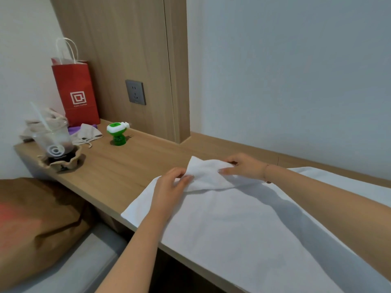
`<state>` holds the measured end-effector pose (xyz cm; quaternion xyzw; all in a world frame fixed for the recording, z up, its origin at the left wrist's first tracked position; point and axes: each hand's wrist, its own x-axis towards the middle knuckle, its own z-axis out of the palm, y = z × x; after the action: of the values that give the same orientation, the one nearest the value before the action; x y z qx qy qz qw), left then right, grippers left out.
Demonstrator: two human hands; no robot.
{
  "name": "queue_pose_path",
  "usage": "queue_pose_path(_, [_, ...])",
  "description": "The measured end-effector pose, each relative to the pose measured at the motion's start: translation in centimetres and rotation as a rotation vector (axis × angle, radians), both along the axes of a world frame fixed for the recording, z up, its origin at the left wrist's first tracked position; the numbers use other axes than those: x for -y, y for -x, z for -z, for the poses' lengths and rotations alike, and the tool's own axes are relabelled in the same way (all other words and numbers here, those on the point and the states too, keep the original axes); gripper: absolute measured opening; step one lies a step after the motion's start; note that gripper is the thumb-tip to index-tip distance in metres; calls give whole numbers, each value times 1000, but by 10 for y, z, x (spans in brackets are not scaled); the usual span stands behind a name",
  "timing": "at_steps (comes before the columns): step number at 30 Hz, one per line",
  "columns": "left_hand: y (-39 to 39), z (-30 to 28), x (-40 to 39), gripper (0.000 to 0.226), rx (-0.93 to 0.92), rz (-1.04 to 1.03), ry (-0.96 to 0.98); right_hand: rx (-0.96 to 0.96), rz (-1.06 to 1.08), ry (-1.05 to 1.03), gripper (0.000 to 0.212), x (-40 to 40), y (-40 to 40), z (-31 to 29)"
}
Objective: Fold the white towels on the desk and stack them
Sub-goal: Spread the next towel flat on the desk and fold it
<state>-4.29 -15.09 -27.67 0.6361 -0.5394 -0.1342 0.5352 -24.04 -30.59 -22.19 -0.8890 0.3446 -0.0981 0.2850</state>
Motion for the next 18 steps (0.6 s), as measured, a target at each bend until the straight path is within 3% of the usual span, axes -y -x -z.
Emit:
queue_pose_path(3, [0, 1, 0, 7, 30, -28, 16, 187, 63, 6, 30, 7, -3, -6])
queue_pose_path(5, [0, 2, 3, 15, 55, -70, 29, 272, 118, 34, 23, 20, -11, -14])
queue_pose_path(9, [-3, 9, 10, 44, 349, -241, 135, 310, 225, 119, 21, 63, -31, -26])
queue_pose_path(12, [-1, 15, 14, 40, 487, -261, 133, 264, 262, 65, 21, 94, -49, -10])
queue_pose_path(15, [0, 22, 20, 37, 595, -199, -10, 192, 303, 74, 23, 116, -66, 22])
queue_pose_path(18, [-4, 32, 26, 54, 647, -195, -333, 134, 351, 93, 23, 127, -77, 45])
